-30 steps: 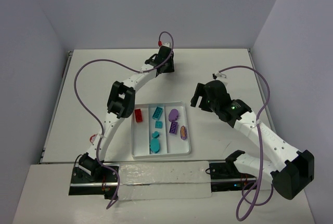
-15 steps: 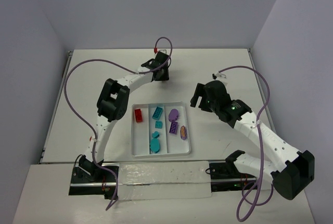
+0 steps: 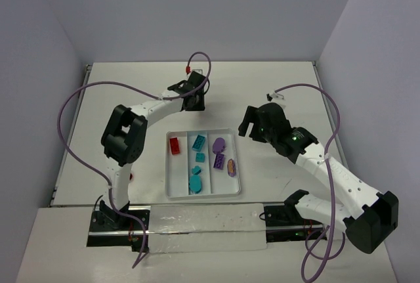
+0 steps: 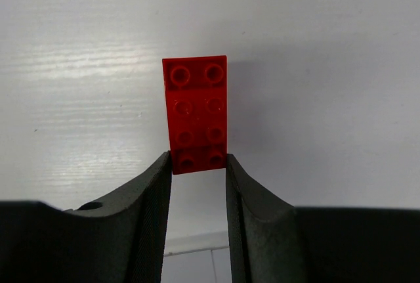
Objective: Sort the legos into containers by color
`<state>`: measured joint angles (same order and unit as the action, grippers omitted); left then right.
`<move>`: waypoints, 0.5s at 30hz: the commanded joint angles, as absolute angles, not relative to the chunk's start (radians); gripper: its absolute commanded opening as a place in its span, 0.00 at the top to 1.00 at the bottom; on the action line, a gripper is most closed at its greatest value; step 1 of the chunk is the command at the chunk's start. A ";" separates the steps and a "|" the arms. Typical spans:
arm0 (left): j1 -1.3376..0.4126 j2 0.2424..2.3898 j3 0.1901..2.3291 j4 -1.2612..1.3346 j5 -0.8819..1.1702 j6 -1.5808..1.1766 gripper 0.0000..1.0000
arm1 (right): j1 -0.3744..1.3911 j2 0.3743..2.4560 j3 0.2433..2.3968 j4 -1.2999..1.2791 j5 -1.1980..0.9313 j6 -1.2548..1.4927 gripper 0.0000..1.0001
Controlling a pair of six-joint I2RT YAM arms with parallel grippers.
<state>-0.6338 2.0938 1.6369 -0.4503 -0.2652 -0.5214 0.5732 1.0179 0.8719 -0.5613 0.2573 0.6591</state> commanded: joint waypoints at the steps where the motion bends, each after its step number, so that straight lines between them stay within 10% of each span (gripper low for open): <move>1: -0.637 1.986 1.531 -0.447 -0.319 -0.548 1.00 | 0.588 0.979 0.884 -0.544 0.276 0.670 0.11; 15: -0.668 1.494 1.157 -0.483 -0.318 -0.640 1.00 | 0.618 0.993 0.862 -0.502 0.264 0.683 0.11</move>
<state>-0.6488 1.6256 1.2358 -0.4654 -0.3069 -0.5878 0.6001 1.0008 0.8624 -0.5508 0.2544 0.6704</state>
